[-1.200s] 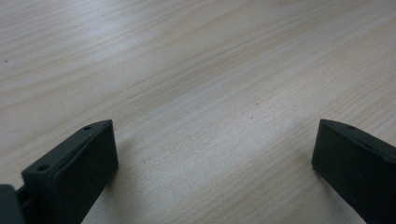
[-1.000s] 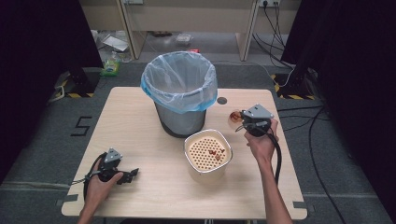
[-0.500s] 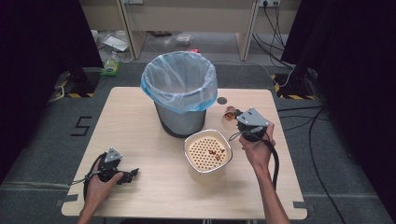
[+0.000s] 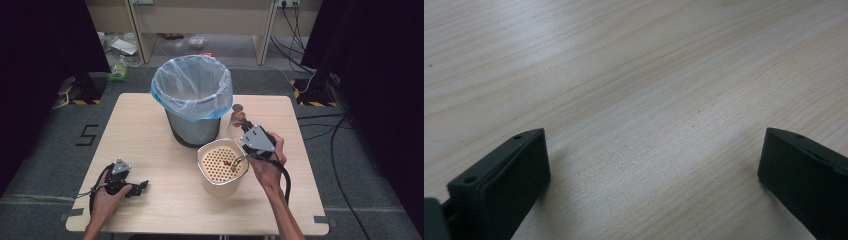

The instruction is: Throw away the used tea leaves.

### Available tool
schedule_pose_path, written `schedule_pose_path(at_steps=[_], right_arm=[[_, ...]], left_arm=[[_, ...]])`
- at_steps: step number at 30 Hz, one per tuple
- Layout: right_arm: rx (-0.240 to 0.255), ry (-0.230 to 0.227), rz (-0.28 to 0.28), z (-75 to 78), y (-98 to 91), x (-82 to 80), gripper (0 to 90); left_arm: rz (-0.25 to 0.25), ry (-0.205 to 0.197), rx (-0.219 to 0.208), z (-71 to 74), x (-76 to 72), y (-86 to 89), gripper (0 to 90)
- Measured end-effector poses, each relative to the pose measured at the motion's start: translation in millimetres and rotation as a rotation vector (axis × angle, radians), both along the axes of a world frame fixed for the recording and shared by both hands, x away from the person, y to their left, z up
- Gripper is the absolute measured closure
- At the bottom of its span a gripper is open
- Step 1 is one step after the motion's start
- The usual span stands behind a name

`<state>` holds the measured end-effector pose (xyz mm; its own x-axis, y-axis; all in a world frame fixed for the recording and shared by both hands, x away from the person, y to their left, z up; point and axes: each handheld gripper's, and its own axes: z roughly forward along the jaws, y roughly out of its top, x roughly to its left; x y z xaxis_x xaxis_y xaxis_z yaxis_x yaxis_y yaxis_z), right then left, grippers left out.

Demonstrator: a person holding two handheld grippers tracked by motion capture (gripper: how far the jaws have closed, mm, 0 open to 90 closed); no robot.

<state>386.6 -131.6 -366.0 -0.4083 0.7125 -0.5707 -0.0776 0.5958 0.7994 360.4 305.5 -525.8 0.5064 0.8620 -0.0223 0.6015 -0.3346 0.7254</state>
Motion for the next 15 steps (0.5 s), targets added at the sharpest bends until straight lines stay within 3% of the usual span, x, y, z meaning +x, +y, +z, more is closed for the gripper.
schedule_pose_path(at_steps=[2, 3, 4, 5, 7, 8, 11, 15], right_arm=[[-0.029, -0.039, 0.004, -0.6, 3.8, -4.9, 86.7], [-0.061, -0.095, 0.004, -0.6, 6.6, -11.0, 86.8], [-0.061, -0.095, 0.004, -0.6, 6.6, -11.0, 86.8], [-0.086, -0.140, 0.007, 0.8, 8.4, -17.6, 86.8], [-0.099, -0.159, 0.005, 1.2, 9.3, -21.5, 86.8], [-0.127, -0.200, 0.009, 0.9, 10.5, -28.0, 86.9], [-0.150, -0.226, 0.010, -1.2, 12.0, -32.9, 86.9], [-0.168, -0.295, 0.004, -8.1, 13.6, -38.8, 87.0]], left_arm=[[0.000, 0.001, 0.000, 0.1, -0.2, -0.1, 0.0], [0.001, 0.000, 0.000, 0.0, -0.3, -0.2, 0.0], [0.000, 0.000, 0.000, 0.0, -0.2, -0.1, 0.0], [0.000, 0.001, 0.000, 0.0, -0.3, -0.1, 0.0], [0.001, 0.001, 0.001, 0.1, -0.5, -0.1, 0.0], [0.001, 0.000, 0.000, 0.0, -0.5, -0.2, 0.0], [0.001, 0.001, 0.001, 0.1, -0.5, -0.1, 0.0], [0.001, 0.001, 0.001, 0.1, -0.5, -0.1, 0.0]])
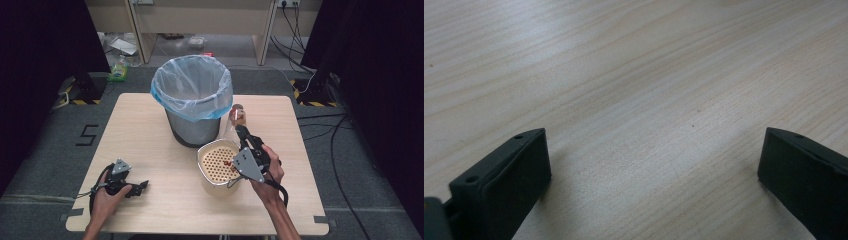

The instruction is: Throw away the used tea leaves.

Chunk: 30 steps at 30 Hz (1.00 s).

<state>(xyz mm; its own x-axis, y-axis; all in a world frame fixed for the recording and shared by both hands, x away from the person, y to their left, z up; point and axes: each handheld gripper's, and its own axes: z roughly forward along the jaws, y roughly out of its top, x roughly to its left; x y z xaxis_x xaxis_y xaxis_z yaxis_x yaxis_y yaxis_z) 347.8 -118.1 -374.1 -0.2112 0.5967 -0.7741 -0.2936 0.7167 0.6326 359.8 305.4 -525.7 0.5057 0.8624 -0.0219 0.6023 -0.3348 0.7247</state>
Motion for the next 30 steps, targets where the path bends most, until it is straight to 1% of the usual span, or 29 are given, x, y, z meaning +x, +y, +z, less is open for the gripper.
schedule_pose_path(at_steps=[1, 2, 3, 4, 6, 8, 10, 11, 12, 13, 16, 18, 19, 22, 23, 24, 25, 26, 27, 29, 30], right_arm=[[-0.008, -0.017, -0.002, -1.7, 1.0, -1.0, 87.0], [-0.021, -0.021, -0.003, -4.5, 3.1, -1.0, 87.0], [-0.026, -0.018, -0.003, -6.4, 4.3, -0.4, 87.0], [-0.030, -0.026, -0.004, -9.4, 5.5, 0.2, 87.0], [-0.057, -0.051, -0.010, -13.9, 8.7, -0.4, 87.1], [-0.071, -0.077, 0.002, -14.4, 12.3, -3.8, 87.1], [-0.075, -0.072, 0.004, -16.0, 15.2, -3.1, 87.0], [-0.075, -0.081, 0.002, -18.2, 16.0, -3.0, 87.1], [-0.079, -0.093, 0.006, -19.9, 16.7, -3.9, 87.0], [-0.087, -0.115, 0.011, -21.1, 17.8, -6.2, 87.1], [-0.136, -0.185, 0.006, -27.3, 21.6, -10.3, 87.1], [-0.168, -0.208, 0.010, -30.7, 24.3, -12.4, 87.2], [-0.197, -0.221, 0.004, -34.2, 26.0, -11.9, 87.1], [-0.220, -0.241, 0.017, -38.3, 28.1, -12.9, 87.3], [-0.222, -0.229, 0.012, -38.1, 28.3, -11.1, 87.3], [-0.200, -0.227, 0.016, -37.2, 27.6, -11.3, 87.3], [-0.201, -0.247, 0.023, -35.5, 27.9, -13.8, 87.4], [-0.217, -0.249, 0.021, -34.0, 29.0, -14.2, 87.4], [-0.218, -0.235, 0.008, -35.1, 29.0, -11.5, 87.3], [-0.213, -0.237, 0.005, -37.9, 28.3, -11.0, 87.4], [-0.225, -0.244, 0.007, -36.5, 28.1, -11.8, 87.4]], left_arm=[[0.000, 0.000, 0.000, 0.0, 0.0, 0.0, 0.0], [0.000, 0.000, 0.001, 0.0, -0.1, 0.0, 0.0], [0.000, -0.002, 0.003, 0.1, -0.2, -0.1, 0.0], [0.001, -0.004, 0.004, 0.1, -0.6, -0.1, 0.0], [0.004, -0.002, 0.003, 0.1, -1.2, -0.2, 0.0], [0.002, -0.002, 0.004, 0.1, -1.3, 0.0, 0.0], [0.003, -0.002, 0.002, 0.0, -1.5, -0.2, 0.0], [0.002, -0.002, 0.003, 0.0, -1.5, 0.0, 0.0], [0.002, -0.002, 0.001, 0.0, -1.7, -0.1, 0.0], [0.002, -0.003, 0.002, 0.0, -1.6, 0.0, 0.0], [0.003, -0.003, 0.002, 0.0, -2.0, -0.1, 0.0], [0.003, -0.003, 0.001, -0.1, -1.9, -0.1, 0.0], [0.002, -0.002, 0.002, 0.0, -1.9, 0.1, 0.0], [0.005, -0.004, -0.001, -0.1, -2.2, -0.3, 0.0], [0.003, -0.002, 0.000, -0.1, -2.1, -0.1, 0.0], [0.004, -0.003, 0.000, -0.1, -2.0, -0.1, 0.0], [0.003, -0.002, -0.001, -0.1, -2.1, -0.1, 0.0], [0.003, -0.002, 0.001, -0.1, -2.1, -0.1, 0.0], [0.005, -0.003, -0.002, -0.2, -2.2, -0.3, 0.0], [0.005, -0.003, -0.002, -0.2, -2.3, -0.3, 0.0], [0.005, -0.003, -0.002, -0.2, -2.2, -0.2, 0.0]])
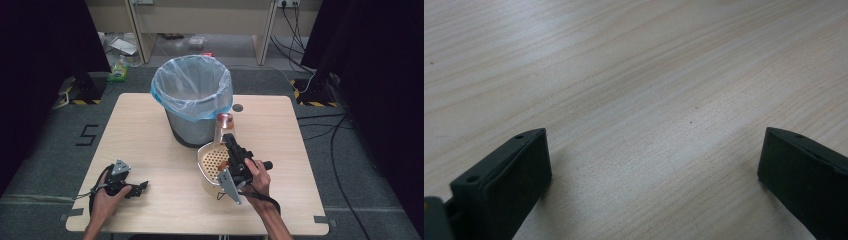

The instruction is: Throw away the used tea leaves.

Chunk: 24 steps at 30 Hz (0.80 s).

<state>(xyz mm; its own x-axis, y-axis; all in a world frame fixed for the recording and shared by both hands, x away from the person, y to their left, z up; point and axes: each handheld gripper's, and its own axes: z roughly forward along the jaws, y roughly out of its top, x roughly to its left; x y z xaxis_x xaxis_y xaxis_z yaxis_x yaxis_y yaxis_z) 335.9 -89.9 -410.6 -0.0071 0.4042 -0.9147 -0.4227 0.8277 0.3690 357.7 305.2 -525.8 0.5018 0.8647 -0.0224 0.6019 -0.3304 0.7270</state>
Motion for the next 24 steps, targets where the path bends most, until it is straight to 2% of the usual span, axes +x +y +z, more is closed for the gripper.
schedule_pose_path(at_steps=[3, 4, 6, 7, 8, 11, 13, 14, 15, 16, 18, 19, 20, 21, 22, 23, 24], right_arm=[[0.026, -0.021, 0.001, 3.9, -1.9, -1.7, 87.5], [0.030, -0.043, 0.004, 5.3, -3.2, -2.9, 87.5], [0.032, -0.047, -0.013, 5.7, -5.6, 0.1, 87.5], [0.033, -0.064, -0.014, 4.9, -6.9, -0.5, 87.5], [0.011, -0.082, -0.014, 5.9, -6.0, -3.1, 87.6], [0.000, -0.091, -0.026, 5.0, -4.2, -2.2, 87.6], [-0.028, -0.104, -0.033, 5.3, -2.3, -0.8, 87.6], [-0.012, -0.099, -0.032, 3.7, -2.0, 0.1, 87.6], [-0.026, -0.116, -0.021, 4.1, -0.4, -2.3, 87.6], [-0.052, -0.121, -0.034, 4.0, 0.4, -0.7, 87.6], [-0.008, -0.102, -0.026, 1.6, 0.0, 0.0, 87.6], [-0.041, -0.117, -0.031, 1.7, 0.1, 0.6, 87.6], [-0.025, -0.110, -0.034, 1.1, -0.6, 2.0, 87.6], [-0.013, -0.133, -0.018, 2.9, -0.3, -1.8, 87.7], [-0.043, -0.162, -0.016, 3.9, 0.5, -2.2, 87.7], [-0.039, -0.137, -0.044, 2.4, -0.4, 2.6, 87.7], [-0.030, -0.130, -0.049, 1.0, -1.2, 3.6, 87.7]], left_arm=[[-0.001, 0.000, 0.003, 0.1, -0.2, 0.0, 0.0], [-0.001, 0.000, 0.002, 0.1, -0.1, 0.1, 0.0], [-0.001, 0.000, 0.001, 0.0, -0.1, 0.1, 0.0], [0.000, 0.000, 0.001, 0.1, -0.2, 0.0, 0.0], [-0.001, 0.000, 0.003, 0.1, -0.2, 0.1, 0.0], [-0.001, 0.001, 0.002, 0.1, -0.1, 0.2, 0.0], [-0.001, 0.000, 0.003, 0.1, -0.2, 0.1, 0.0], [-0.001, 0.001, 0.003, 0.1, -0.3, 0.1, 0.0], [-0.001, 0.000, 0.002, 0.1, -0.4, 0.1, 0.0], [-0.001, 0.000, 0.002, 0.1, -0.3, 0.1, 0.0], [0.000, 0.001, 0.001, 0.0, -0.3, 0.1, 0.0], [0.000, -0.001, 0.001, 0.0, -0.4, -0.1, 0.0], [0.000, 0.000, 0.001, 0.1, -0.4, 0.0, 0.0], [-0.001, 0.001, 0.002, 0.1, -0.4, 0.2, 0.0], [0.000, 0.001, 0.002, 0.1, -0.4, 0.1, 0.0], [0.001, 0.000, 0.000, 0.0, -0.4, 0.0, 0.0], [0.001, 0.000, 0.000, 0.0, -0.4, -0.1, 0.0]])
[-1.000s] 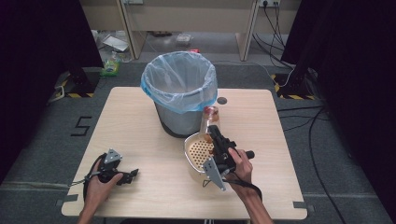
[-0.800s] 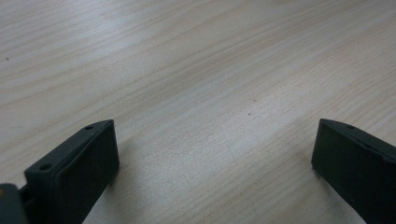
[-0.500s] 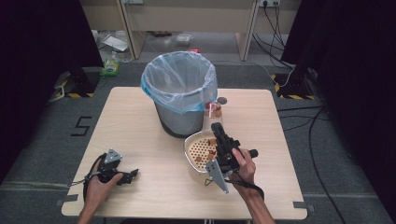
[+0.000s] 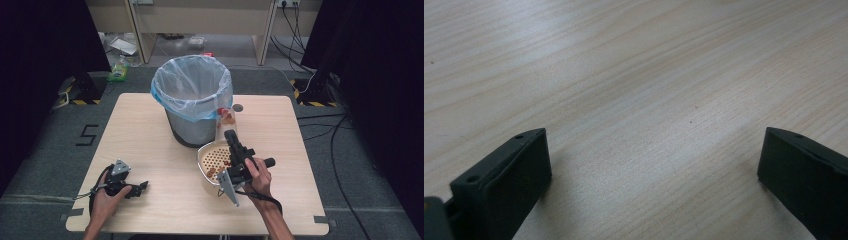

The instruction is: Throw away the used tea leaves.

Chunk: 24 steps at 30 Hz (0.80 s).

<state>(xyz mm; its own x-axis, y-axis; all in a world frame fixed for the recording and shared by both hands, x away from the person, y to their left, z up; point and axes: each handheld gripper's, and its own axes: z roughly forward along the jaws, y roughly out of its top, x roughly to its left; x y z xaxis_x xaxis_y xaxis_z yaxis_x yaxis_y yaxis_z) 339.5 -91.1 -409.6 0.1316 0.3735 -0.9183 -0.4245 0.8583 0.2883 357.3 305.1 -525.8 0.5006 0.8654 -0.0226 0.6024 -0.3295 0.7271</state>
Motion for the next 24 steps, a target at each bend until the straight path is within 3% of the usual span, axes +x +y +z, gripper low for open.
schedule_pose_path(at_steps=[2, 3, 5, 6, 10, 14, 15, 16, 17, 19, 21, 22, 23, 24], right_arm=[[-0.050, -0.012, 0.001, -1.5, 2.2, -1.0, 87.6], [-0.012, 0.015, -0.001, -5.2, 2.9, 0.7, 87.7], [-0.036, -0.004, 0.008, -2.2, 3.9, -1.0, 87.7], [-0.021, 0.010, 0.003, -3.7, 4.4, 0.1, 87.7], [-0.028, -0.004, 0.010, -3.1, 4.6, 0.3, 87.7], [-0.043, -0.045, 0.021, -5.5, 4.4, -4.2, 87.7], [-0.077, -0.070, 0.013, -4.6, 3.9, -3.5, 87.7], [-0.089, -0.057, -0.008, -4.6, 2.3, 0.3, 87.7], [-0.051, -0.034, -0.007, -6.7, 0.4, 1.1, 87.7], [-0.083, -0.056, 0.007, -4.3, 1.8, -2.9, 87.6], [-0.056, -0.036, -0.009, -4.7, -0.9, 0.1, 87.6], [-0.072, -0.062, 0.006, -4.0, 0.1, -3.2, 87.7], [-0.093, -0.061, -0.002, -2.9, 1.0, -2.6, 87.6], [-0.053, -0.026, -0.008, -8.3, 0.7, 0.4, 87.6]], left_arm=[[-0.001, 0.000, 0.003, 0.1, -0.2, 0.0, 0.0], [0.000, 0.000, 0.000, 0.0, 0.0, 0.1, 0.0], [0.000, -0.001, 0.001, 0.0, -0.1, 0.1, 0.0], [0.001, 0.000, 0.000, 0.0, -0.1, 0.0, 0.0], [0.000, 0.000, 0.000, 0.0, 0.0, 0.1, 0.0], [-0.002, 0.001, 0.002, 0.1, 0.0, 0.2, 0.0], [-0.001, 0.001, 0.002, 0.0, -0.1, 0.2, 0.0], [0.000, 0.000, 0.000, 0.0, -0.1, 0.1, 0.0], [0.000, 0.000, 0.000, 0.0, -0.1, 0.1, 0.0], [-0.001, 0.001, 0.002, 0.1, -0.1, 0.2, 0.0], [0.000, 0.000, 0.001, 0.1, -0.1, 0.1, 0.0], [0.000, 0.000, 0.000, 0.0, -0.1, 0.0, 0.0], [0.000, 0.000, 0.000, 0.0, 0.0, 0.1, 0.0], [0.000, 0.000, 0.000, 0.0, 0.0, 0.1, 0.0]])
